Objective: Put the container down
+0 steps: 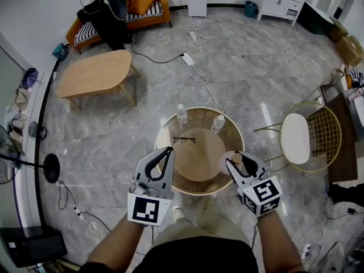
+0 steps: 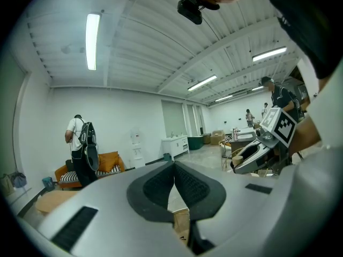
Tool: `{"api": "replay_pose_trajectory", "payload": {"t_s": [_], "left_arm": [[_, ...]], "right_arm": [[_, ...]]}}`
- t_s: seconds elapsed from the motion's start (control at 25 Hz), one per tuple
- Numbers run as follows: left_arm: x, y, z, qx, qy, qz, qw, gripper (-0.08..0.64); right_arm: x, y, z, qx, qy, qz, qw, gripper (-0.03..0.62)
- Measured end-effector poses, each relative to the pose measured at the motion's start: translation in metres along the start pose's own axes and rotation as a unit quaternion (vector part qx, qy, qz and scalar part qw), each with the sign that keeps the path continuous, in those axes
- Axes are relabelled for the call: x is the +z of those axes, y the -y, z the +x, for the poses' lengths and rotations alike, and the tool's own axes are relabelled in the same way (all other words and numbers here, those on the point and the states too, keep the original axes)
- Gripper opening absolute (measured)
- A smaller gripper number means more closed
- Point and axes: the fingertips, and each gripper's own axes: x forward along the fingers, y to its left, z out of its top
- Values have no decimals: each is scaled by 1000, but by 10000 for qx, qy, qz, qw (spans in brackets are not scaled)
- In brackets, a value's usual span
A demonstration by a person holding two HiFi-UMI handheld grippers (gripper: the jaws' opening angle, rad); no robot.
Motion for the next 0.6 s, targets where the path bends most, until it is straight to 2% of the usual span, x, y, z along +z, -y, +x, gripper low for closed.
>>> {"api": "replay_pose_trajectory", "payload": {"t_s": [0.6], "left_arm": [[-16, -9, 9, 86, -142, -7, 9999, 15]], "right_arm": [[-44, 11, 32, -48, -360, 59, 9993, 152]]}}
